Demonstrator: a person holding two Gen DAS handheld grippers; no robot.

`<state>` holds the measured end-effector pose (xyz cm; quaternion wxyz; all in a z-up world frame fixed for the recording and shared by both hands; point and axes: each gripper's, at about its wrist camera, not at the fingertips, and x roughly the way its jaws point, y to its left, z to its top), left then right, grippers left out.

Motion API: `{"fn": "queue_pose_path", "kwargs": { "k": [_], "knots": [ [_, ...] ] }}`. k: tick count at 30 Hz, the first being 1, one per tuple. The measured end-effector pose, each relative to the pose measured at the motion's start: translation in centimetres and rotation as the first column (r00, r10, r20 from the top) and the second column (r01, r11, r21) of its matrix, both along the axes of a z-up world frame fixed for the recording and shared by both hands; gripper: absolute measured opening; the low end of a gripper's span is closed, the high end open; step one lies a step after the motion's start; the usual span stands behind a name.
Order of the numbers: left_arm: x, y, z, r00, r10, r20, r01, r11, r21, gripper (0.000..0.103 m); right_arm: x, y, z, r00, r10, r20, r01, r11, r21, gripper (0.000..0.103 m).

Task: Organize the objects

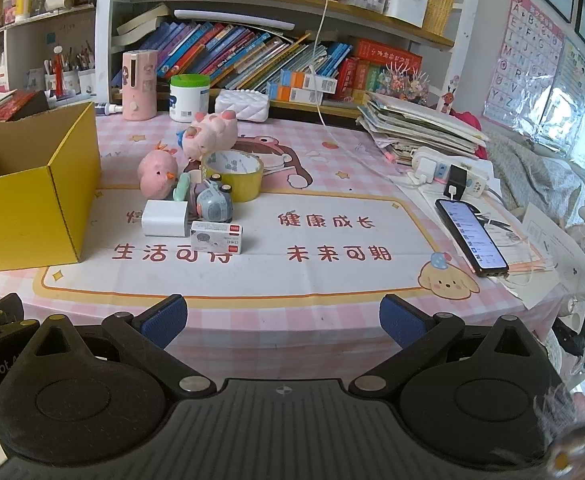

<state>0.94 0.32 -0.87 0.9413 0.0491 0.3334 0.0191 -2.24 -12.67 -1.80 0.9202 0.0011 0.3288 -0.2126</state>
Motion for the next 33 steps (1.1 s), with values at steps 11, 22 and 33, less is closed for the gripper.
{"fn": "queue_pose_path", "kwargs": {
  "k": [11, 22, 33],
  "knots": [
    [1.4, -0.9, -0.1, 0.999, 0.027, -0.02, -0.027, 1.0, 0.002, 0.101, 1.7, -0.9, 0.3, 0.999, 0.041, -0.018, -0.04, 0.999, 0.01, 0.103],
    [3.5, -2.2, -0.4, 0.999, 0.034, -0.038, -0.034, 0.999, -0.017, 0.101, 4.3, -3.1, 0.3, 0.992, 0.125, -0.029, -0.124, 0.992, 0.023, 0.103],
    [5.3, -3.0, -0.5, 0.995, 0.087, -0.043, -0.088, 0.996, -0.029, 0.101, 7.7, -5.0, 0.0, 0.965, 0.261, -0.024, -0.259, 0.963, 0.078, 0.103]
  ]
}}
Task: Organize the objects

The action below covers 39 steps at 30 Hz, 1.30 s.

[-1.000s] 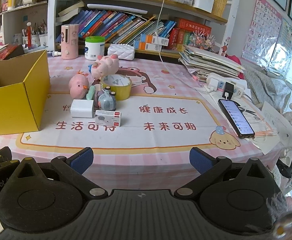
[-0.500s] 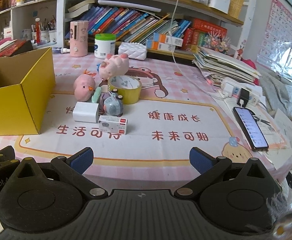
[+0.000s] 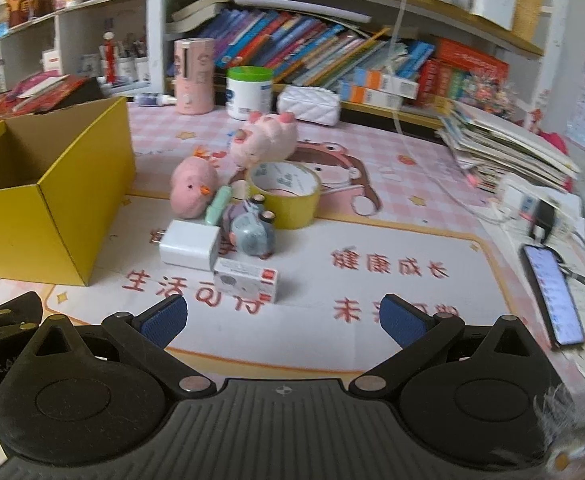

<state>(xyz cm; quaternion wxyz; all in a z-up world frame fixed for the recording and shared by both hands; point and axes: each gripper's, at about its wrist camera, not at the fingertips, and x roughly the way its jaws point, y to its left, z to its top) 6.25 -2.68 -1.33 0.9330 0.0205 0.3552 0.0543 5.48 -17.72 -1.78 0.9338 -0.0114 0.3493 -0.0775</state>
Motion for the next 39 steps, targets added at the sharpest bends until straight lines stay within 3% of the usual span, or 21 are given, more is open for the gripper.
{"fn": "queue_pose_path", "kwargs": {
  "k": [6, 12, 24, 29, 34, 39],
  "knots": [
    [0.8, 0.4, -0.2, 0.998, 0.067, -0.006, -0.067, 0.997, -0.048, 0.101, 2.1, -0.8, -0.3, 0.996, 0.091, -0.001, -0.091, 0.995, 0.039, 0.103],
    [1.1, 0.4, -0.3, 0.99, 0.138, -0.015, -0.138, 0.989, -0.042, 0.101, 5.0, -1.4, -1.6, 0.987, 0.155, -0.048, -0.15, 0.984, 0.1, 0.099],
    [0.4, 0.7, -0.5, 0.966, 0.255, -0.04, -0.255, 0.967, 0.006, 0.101, 9.0, -2.2, -4.9, 0.977, 0.151, -0.148, -0.124, 0.976, 0.177, 0.07],
    [0.3, 0.4, -0.4, 0.964, 0.265, -0.039, -0.264, 0.964, 0.017, 0.101, 9.6, -2.4, -5.4, 0.974, 0.165, -0.158, -0.135, 0.973, 0.189, 0.054],
    [0.4, -0.2, -0.4, 0.968, 0.249, -0.04, -0.249, 0.968, 0.018, 0.101, 9.4, -3.0, -5.0, 0.972, 0.194, -0.135, -0.165, 0.965, 0.204, 0.053],
    [1.9, -2.1, -0.6, 0.982, 0.177, -0.068, -0.18, 0.983, -0.047, 0.101, 8.0, -5.5, -2.8, 0.981, 0.182, -0.061, -0.168, 0.968, 0.188, 0.053]
  ]
}}
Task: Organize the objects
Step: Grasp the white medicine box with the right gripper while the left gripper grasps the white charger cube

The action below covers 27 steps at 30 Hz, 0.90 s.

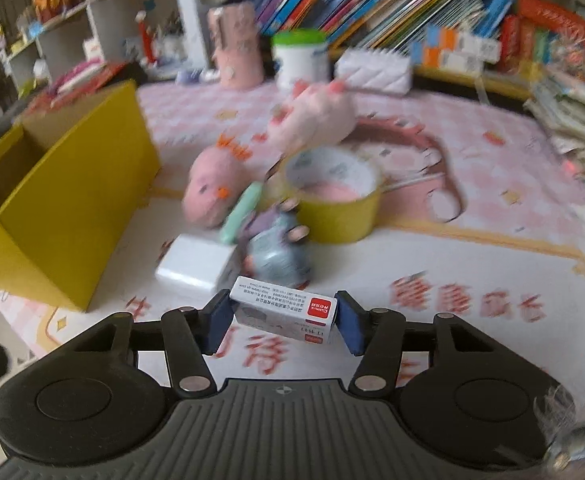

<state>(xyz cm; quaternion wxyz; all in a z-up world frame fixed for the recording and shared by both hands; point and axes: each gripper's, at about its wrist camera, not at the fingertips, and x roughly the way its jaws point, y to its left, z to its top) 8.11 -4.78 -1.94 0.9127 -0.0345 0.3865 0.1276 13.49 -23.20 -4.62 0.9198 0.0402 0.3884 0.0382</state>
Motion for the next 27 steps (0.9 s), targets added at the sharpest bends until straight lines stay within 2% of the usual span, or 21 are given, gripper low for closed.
{"fn": "queue_pose_path", "kwargs": {
  "k": [3, 8, 16, 22, 27],
  "knots": [
    [0.9, -2.4, -0.2, 0.995, -0.099, 0.004, 0.099, 0.995, -0.023, 0.101, -0.5, -2.4, 1.0, 0.998, -0.052, 0.031, 0.053, 0.999, -0.004, 0.053],
    [2.4, -5.9, -0.7, 0.978, -0.207, 0.026, 0.207, 0.978, 0.003, 0.1, -0.9, -5.7, 1.6, 0.994, -0.104, 0.032, 0.104, 0.995, 0.002, 0.053],
    [6.6, -8.8, -3.0, 0.969, -0.247, -0.003, 0.247, 0.969, 0.002, 0.098, -0.6, -8.7, 1.6, 0.993, -0.103, 0.049, 0.103, 0.995, 0.003, 0.053],
    [9.3, -9.5, -5.0, 0.957, -0.289, -0.037, 0.291, 0.955, 0.066, 0.093, 0.3, -9.5, 1.1, 0.998, -0.05, 0.038, 0.049, 0.998, 0.041, 0.053],
    [10.6, -9.3, -5.9, 0.957, -0.286, -0.048, 0.288, 0.957, 0.032, 0.088, 0.8, -9.5, 1.1, 0.999, 0.013, 0.043, -0.016, 0.998, 0.058, 0.053]
  ]
}}
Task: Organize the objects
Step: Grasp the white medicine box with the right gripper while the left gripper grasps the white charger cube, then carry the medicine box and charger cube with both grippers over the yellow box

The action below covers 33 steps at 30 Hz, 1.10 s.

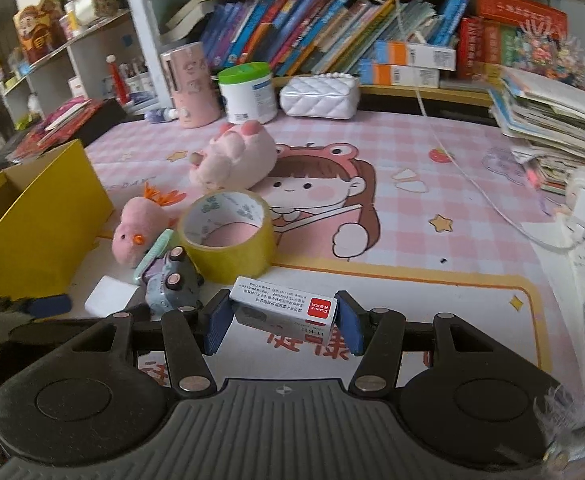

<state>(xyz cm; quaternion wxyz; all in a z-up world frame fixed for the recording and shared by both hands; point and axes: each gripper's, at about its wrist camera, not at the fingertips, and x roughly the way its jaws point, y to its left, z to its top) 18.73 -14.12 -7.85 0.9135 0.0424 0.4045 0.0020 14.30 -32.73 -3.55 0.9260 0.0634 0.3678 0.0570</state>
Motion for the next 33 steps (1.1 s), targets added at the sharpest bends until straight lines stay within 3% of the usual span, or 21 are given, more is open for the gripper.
{"fn": "queue_pose_path", "kwargs": {
  "k": [6, 11, 19, 25, 33],
  "knots": [
    [0.8, 0.4, -0.7, 1.0, 0.001, -0.022, -0.002, 0.999, -0.041, 0.067, 0.4, -0.3, -0.2, 1.0, 0.019, -0.008, -0.019, 1.0, 0.015, 0.053],
    [0.7, 0.6, -0.3, 0.999, 0.008, -0.036, -0.009, 0.999, -0.043, 0.066, 0.6, -0.4, -0.3, 1.0, 0.009, -0.022, -0.009, 1.0, 0.008, 0.053],
    [-2.4, 0.8, 3.1, 1.0, 0.021, 0.013, -0.02, 0.996, -0.091, 0.066, 0.2, 1.1, -0.3, 0.999, 0.012, -0.047, -0.014, 0.999, -0.032, 0.053],
    [-5.4, 2.8, 5.5, 0.997, 0.04, 0.059, -0.032, 0.992, -0.124, 0.066, -1.3, 3.9, 0.5, 0.999, 0.041, -0.021, -0.043, 0.995, -0.093, 0.053],
    [-8.8, 6.7, 6.6, 0.994, 0.04, 0.106, -0.027, 0.992, -0.123, 0.066, -3.5, 9.2, 1.8, 0.998, 0.063, 0.004, -0.062, 0.99, -0.13, 0.053]
  ]
}}
